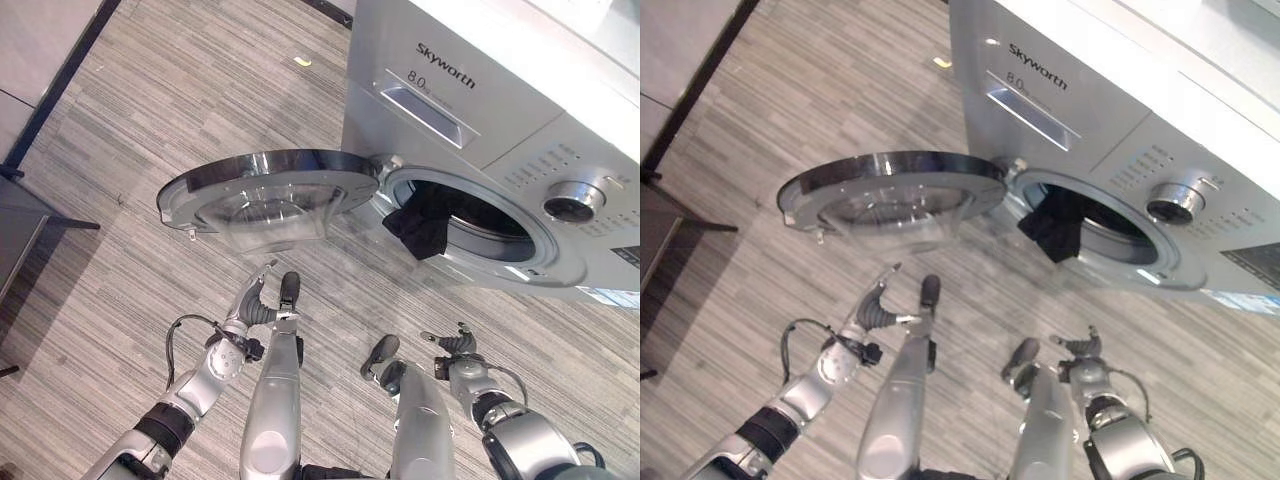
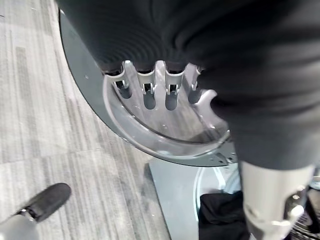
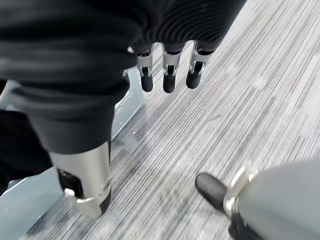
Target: Grab the laundry basket,head to the washer,open it,put in the laundry and shut it.
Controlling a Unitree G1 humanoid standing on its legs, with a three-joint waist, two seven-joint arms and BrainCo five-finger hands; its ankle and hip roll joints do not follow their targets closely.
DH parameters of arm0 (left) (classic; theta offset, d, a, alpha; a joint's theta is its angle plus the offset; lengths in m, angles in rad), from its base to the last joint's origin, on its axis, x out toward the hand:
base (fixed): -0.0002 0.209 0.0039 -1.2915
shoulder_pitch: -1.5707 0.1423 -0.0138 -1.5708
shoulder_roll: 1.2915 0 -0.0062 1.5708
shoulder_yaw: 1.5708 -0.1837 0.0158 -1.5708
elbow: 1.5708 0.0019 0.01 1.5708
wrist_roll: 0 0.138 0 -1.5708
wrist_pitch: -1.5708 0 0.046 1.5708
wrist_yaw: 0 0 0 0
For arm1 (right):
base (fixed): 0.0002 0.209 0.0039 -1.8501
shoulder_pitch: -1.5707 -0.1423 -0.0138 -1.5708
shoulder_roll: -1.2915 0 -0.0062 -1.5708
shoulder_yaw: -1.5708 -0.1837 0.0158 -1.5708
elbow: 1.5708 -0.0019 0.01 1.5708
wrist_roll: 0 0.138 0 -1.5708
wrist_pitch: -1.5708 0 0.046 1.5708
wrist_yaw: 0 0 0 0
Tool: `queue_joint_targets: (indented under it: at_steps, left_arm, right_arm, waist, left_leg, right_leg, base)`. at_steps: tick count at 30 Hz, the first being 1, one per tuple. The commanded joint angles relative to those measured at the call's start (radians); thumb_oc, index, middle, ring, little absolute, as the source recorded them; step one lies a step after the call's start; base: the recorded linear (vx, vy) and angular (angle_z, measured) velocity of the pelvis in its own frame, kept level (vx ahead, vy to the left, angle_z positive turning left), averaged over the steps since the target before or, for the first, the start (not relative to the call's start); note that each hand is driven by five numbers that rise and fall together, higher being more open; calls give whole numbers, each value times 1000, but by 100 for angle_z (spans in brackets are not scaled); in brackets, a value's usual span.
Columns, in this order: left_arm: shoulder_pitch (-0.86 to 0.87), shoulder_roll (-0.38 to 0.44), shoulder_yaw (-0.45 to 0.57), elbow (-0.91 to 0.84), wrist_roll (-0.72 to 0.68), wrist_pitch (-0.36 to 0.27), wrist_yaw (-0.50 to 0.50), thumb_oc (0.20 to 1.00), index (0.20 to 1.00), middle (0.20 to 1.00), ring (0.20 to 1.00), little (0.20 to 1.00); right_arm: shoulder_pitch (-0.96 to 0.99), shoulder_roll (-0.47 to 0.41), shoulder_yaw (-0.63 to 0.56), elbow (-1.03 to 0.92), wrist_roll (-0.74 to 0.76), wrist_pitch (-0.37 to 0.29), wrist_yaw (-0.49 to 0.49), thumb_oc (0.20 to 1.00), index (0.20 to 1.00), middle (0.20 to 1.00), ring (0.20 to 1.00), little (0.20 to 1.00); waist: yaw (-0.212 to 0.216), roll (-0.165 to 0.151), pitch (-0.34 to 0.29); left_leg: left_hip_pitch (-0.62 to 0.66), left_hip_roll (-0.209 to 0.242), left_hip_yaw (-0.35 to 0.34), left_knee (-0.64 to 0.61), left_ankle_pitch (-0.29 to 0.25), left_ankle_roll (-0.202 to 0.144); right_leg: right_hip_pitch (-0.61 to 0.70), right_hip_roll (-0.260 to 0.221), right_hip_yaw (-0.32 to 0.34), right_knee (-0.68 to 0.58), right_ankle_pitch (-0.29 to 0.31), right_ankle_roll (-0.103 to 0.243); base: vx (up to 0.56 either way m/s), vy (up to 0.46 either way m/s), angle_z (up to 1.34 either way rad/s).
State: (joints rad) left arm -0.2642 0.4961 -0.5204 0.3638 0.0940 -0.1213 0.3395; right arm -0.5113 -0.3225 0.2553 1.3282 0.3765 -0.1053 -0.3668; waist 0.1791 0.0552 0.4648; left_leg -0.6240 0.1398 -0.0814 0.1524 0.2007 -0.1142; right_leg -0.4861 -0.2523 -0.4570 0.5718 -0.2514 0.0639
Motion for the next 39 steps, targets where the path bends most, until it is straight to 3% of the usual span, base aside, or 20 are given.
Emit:
queue_joint_targets:
  at_steps: [1,5,12,26,39]
  left_arm:
    - [6,6,3,-66,49,-13,13,1000,1000,1000,1000,1000]
    - [-3,-4,-10,-56,24,-25,-5,1000,1000,1000,1000,1000]
    - [-24,-19,-51,-85,0,-32,-22,1000,1000,1000,1000,1000]
    - [-46,-37,-68,-151,-36,-41,-4,1000,1000,1000,1000,1000]
    - [-69,-41,-92,-169,-81,-51,10,1000,1000,1000,1000,1000]
  right_arm:
    - [-15,-83,-36,-4,-17,9,-17,1000,1000,1000,1000,1000]
    - [-107,-161,-53,86,-12,43,-2,1000,1000,1000,1000,1000]
    - [-210,-257,-59,105,3,45,-6,1000,1000,1000,1000,1000]
    - [-385,-341,-50,119,45,28,-16,1000,1000,1000,1000,1000]
    - [-584,-461,-35,119,106,2,-39,1000,1000,1000,1000,1000]
  waist:
    - [13,39,42]
    - [40,63,52]
    - [62,109,55]
    - [102,177,55]
    - [155,216,55]
  left_leg:
    - [-33,-40,43,-61,6,41]
    - [-49,-48,41,-61,8,42]
    - [-112,-69,38,-53,6,47]
    - [-228,-111,32,-41,-1,58]
    - [-307,-156,4,12,-26,65]
  right_leg:
    - [84,50,-50,-50,-107,-78]
    - [67,46,-52,-38,-114,-75]
    - [-15,18,-55,25,-139,-70]
    - [-145,-40,-62,118,-175,-63]
    - [-208,-96,-69,214,-227,-74]
  base:
    - [35,23,12]
    - [16,1,11]
    - [18,19,7]
    - [34,16,6]
    - [42,-5,14]
